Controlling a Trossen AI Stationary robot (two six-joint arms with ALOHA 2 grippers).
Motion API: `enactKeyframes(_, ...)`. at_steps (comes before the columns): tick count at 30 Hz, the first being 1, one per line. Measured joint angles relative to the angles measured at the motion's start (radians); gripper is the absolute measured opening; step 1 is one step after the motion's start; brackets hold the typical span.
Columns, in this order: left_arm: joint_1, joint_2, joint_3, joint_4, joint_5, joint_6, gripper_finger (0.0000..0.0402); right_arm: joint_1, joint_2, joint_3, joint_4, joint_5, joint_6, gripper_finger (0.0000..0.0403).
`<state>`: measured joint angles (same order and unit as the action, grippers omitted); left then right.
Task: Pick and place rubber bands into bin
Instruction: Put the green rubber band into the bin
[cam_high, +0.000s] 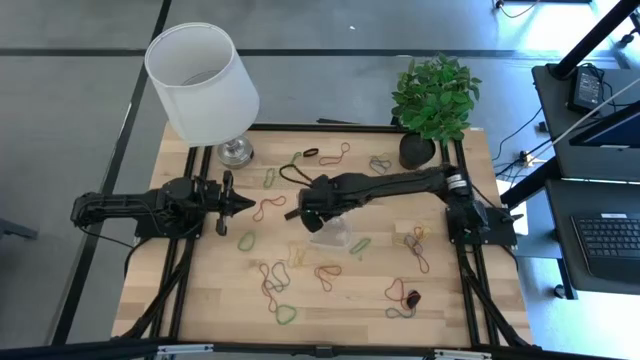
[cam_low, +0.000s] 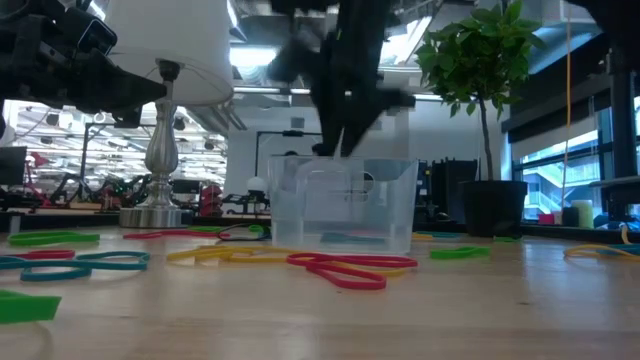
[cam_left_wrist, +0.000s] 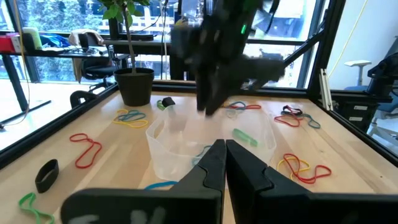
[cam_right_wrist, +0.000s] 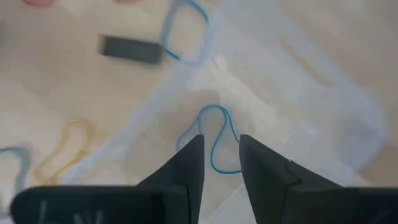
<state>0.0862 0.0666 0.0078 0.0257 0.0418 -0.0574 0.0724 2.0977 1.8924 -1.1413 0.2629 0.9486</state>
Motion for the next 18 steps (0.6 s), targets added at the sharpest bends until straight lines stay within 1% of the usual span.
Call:
enactKeyframes(3, 0.0, 0.0, 0.0, 0.0, 0.0, 0.0, 0.0006, 0.034, -0.057, 0.0, -0.037, 0.064, -0.021, 0.0075)
enactKeyframes(8, 0.0, 0.0, 0.0, 0.008, 0.0, 0.0, 0.0006, 0.099, -0.134, 0.0, -0.157, 0.161, -0.005, 0.0013)
enactKeyframes(9, 0.0, 0.0, 0.0, 0.014, 0.0, -0.001, 0.0006, 0.111, -0.144, 0.0, -0.178, 0.183, 0.003, 0.0008)
enactKeyframes(12, 0.0, 0.0, 0.0, 0.026, 0.002, -0.038, 0.0006, 0.146, -0.179, -0.01, -0.224, 0.216, 0.011, 0.0008)
enactKeyframes(15, 0.0, 0.0, 0.0, 0.026, 0.002, -0.087, 0.0006, 0.179, -0.245, -0.102, -0.19, 0.219, 0.019, 0.0004)
enactKeyframes(18, 0.0, 0.0, 0.0, 0.039, -0.002, -0.141, 0.0006, 0.22, -0.338, -0.269, -0.096, 0.218, 0.06, 0.0004)
